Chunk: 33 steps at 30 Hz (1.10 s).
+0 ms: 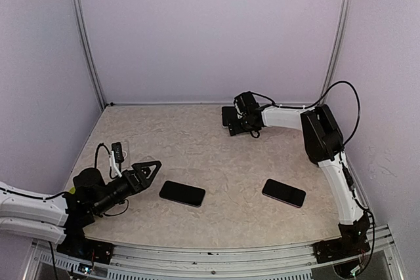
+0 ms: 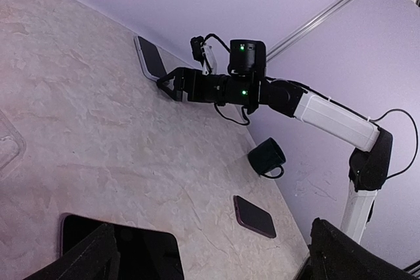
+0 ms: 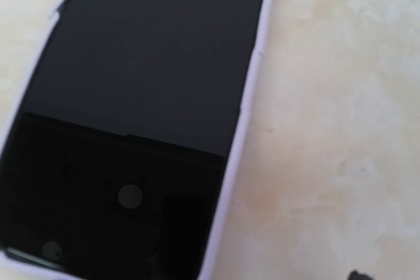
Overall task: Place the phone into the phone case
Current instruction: Move the phone with the phone case to the corner of the board, then pick up the phone case from the corner of the board.
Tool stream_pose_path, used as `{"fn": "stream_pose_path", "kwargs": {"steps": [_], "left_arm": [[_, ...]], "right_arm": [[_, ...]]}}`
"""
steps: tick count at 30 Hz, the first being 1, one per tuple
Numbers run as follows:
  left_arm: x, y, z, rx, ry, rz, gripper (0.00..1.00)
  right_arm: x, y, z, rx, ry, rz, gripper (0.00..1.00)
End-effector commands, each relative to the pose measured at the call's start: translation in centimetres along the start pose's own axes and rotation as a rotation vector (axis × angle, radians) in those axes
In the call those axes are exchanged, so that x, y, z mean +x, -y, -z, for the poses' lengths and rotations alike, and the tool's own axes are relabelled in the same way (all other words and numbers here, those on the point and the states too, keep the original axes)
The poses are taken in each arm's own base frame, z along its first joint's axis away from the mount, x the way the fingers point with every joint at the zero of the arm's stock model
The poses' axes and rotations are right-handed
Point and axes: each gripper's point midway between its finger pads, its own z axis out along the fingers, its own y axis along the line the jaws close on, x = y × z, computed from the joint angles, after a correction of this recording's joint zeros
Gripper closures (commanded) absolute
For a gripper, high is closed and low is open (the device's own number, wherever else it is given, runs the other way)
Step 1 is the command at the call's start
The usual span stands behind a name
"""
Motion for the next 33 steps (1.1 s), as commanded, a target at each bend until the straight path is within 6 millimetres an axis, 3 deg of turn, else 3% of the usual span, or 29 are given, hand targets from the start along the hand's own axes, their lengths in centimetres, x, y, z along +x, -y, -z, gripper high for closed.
{"fn": "stream_pose_path", "kwargs": {"steps": [1,7,15,20,24,28,33], "left_arm": [[-1.2,1.0,-0.5,0.014,0.032,-0.004,0.01],[-1.8,0.1,-0.4,-0.054,0.046,-0.030,0.01],[-4.6,-1.5,0.7,-0.187,0.134,-0.105,0.01],[-6.6,-4.6,2.2,-0.323,0.241,0.006,0.01],[-7.0,-6.7,4.1,-0.323,0.325,0.080,0.01],[-7.9,-6.0,5.0,-0.266,0.363,0.053,0.01],[-9.8,-5.4,5.2,-0.470,0.272,0.009,0.01]], "right_arm": [[4.4,0.3,0.3,-0.022,-0.135,0.072,0.10],[4.8,-1.4,4.7,-0.119,-0.105,0.116,0.04],[6.7,-1.1,10.6,-0.176,-0.055,0.090,0.00],[9.0,-2.1,13.7,-0.245,-0.024,0.072,0.00],[9.4,-3.5,16.1,-0.281,0.006,0.109,0.00],[9.0,-5.6,19.0,-0.343,0.049,0.192,0.00],[9.3,-7.2,21.7,-0.426,0.016,0.220,0.00]]}}
